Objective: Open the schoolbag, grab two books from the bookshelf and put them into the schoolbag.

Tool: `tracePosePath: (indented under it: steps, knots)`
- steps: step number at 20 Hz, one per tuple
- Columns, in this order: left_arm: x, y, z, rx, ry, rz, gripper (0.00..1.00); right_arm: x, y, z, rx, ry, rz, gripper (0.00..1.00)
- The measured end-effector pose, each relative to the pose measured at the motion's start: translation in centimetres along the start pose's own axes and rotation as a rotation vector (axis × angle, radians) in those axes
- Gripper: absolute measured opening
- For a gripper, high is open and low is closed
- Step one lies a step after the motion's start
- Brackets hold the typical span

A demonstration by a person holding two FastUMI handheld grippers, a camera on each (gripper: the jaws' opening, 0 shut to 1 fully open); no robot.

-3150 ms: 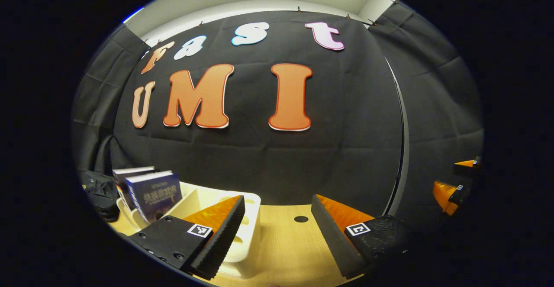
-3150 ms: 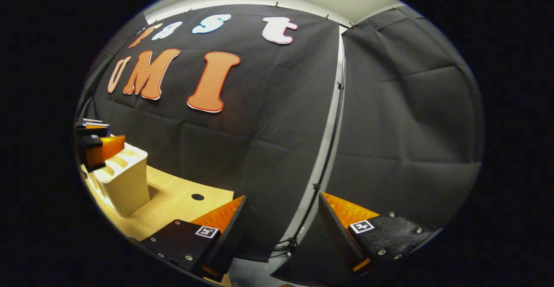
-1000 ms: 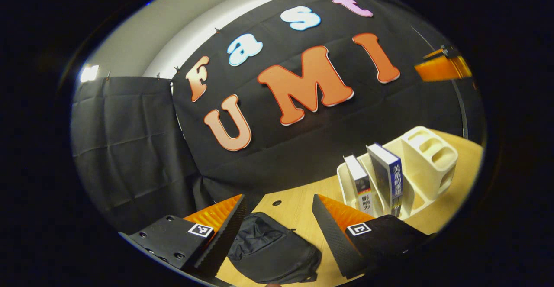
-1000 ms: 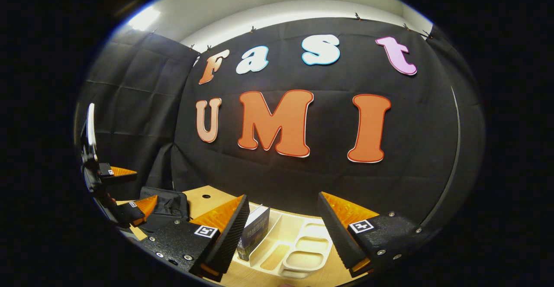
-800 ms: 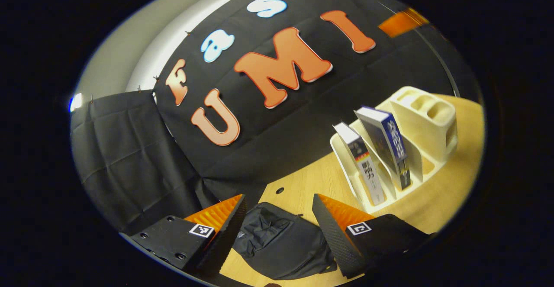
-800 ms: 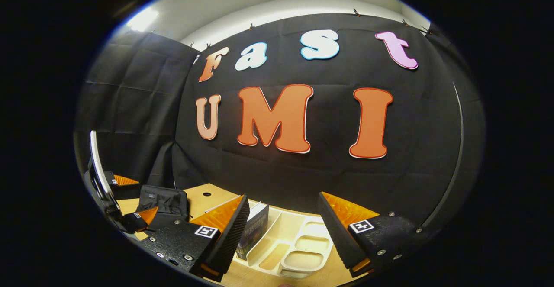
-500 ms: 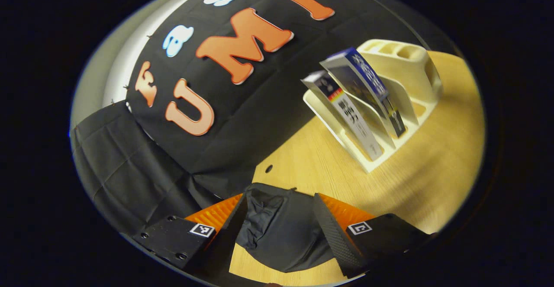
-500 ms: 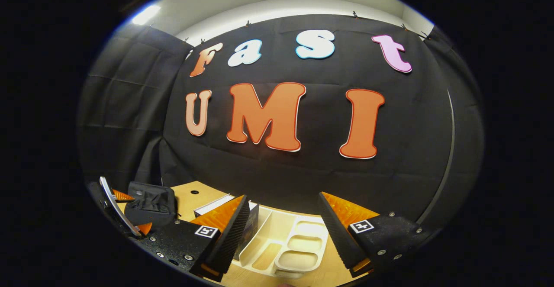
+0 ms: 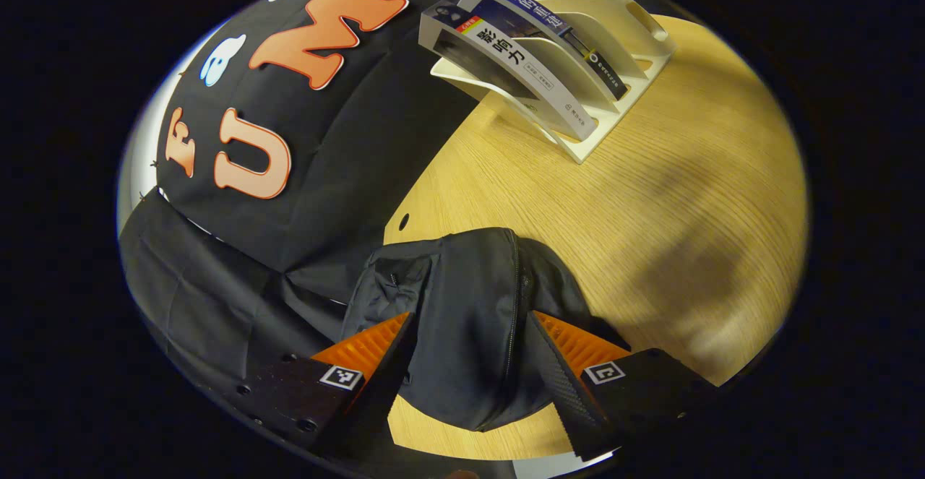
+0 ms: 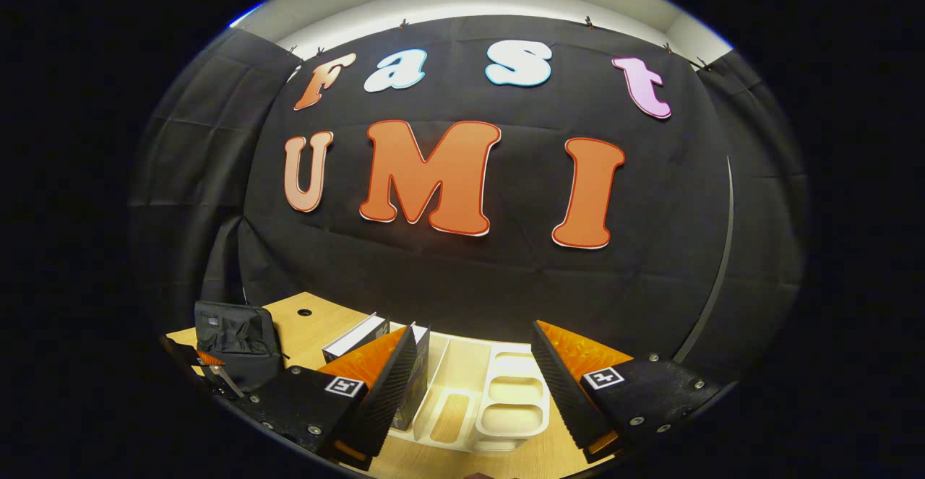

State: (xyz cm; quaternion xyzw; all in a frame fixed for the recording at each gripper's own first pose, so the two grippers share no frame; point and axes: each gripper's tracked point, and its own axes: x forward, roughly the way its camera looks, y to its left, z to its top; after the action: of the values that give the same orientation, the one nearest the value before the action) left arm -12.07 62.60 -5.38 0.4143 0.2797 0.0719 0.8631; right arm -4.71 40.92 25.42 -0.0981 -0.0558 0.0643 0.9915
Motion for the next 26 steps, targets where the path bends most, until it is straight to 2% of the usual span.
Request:
tracePosePath:
  steps: [2, 5, 9, 10, 11, 12, 13, 14, 16, 18, 20, 26]
  knots:
    - [0.3, -0.2, -0.5, 0.008, 0.022, -0.008, 0.95, 0.1, 0.3, -0.1, -0.012, 0.004, 0.0, 0.94]
    - [0.2, 1.7, 0.3, 0.057, 0.014, 0.042, 0.94, 0.0, 0.4, 0.2, -0.01, -0.002, 0.001, 0.94]
    - [1.6, 4.2, 0.6, 0.053, 0.014, 0.06, 0.85, 0.5, 0.4, 0.1, -0.005, 0.003, -0.004, 0.94]
    - [2.2, 4.2, 0.2, 0.044, 0.033, 0.049, 0.79, 0.5, 0.5, 0.2, 0.003, 0.007, -0.001, 0.94]
    - [2.9, 4.0, 0.2, 0.037, 0.041, 0.029, 0.65, 0.6, 0.7, 0.2, 0.004, 0.009, 0.001, 0.94]
    - [3.3, 3.9, 0.3, 0.028, 0.044, 0.005, 0.69, 0.8, 1.0, 0.2, -0.001, 0.013, 0.005, 0.94]
    - [3.4, 4.0, 0.5, 0.018, 0.044, -0.014, 0.63, 1.0, 1.3, 0.2, -0.01, 0.02, 0.011, 0.94]
    - [3.5, 4.2, 0.6, 0.014, 0.039, -0.042, 0.39, 1.3, 1.8, 0.1, -0.017, 0.032, 0.022, 0.94]
    - [3.3, 4.5, 1.0, -0.003, 0.038, -0.126, 0.27, 2.0, 3.1, -0.2, -0.019, 0.064, 0.05, 0.94]
    - [3.0, 6.3, 1.4, -0.031, 0.031, -0.157, 0.11, 2.9, 4.1, -0.5, -0.017, 0.111, 0.05, 0.94]
    - [3.0, 8.3, 2.0, -0.052, 0.02, -0.18, 0.08, 3.9, 5.5, -0.7, 0.004, 0.156, 0.061, 0.94]
    - [2.5, 14.0, 3.4, -0.068, -0.045, -0.259, 0.07, 6.9, 10.5, -0.9, 0.07, 0.323, 0.135, 0.94]
